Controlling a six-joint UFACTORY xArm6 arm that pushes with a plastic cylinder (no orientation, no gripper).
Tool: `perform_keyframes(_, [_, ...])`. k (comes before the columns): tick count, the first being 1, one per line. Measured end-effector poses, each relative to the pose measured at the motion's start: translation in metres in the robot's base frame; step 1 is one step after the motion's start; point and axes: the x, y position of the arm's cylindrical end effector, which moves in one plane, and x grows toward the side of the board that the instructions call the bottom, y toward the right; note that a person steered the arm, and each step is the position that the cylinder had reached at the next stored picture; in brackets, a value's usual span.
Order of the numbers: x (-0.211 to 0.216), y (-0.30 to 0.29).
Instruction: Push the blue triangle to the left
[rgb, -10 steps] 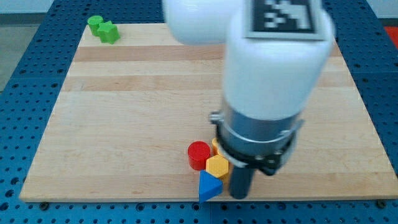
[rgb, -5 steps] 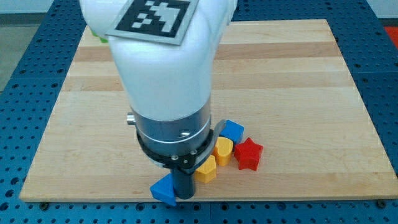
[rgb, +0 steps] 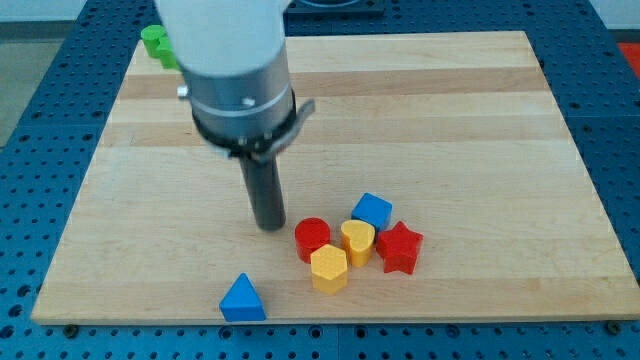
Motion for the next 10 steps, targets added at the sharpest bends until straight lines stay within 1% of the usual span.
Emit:
perform_keyframes(1, [-0.023,-0.030])
perform_keyframes(2, [-0.007,-0.081])
perform_keyframes(3, [0.032,-0.115])
perform_keyframes(4, [0.094,-0.111])
perform_keyframes(5, [0.115,-0.099])
perform_keyframes(7, [0.115,-0.067])
perform_keyframes(8, [0.097,-0.067])
perform_keyframes(9, [0.061,-0.063])
perform_keyframes(10, [0.049,-0.031])
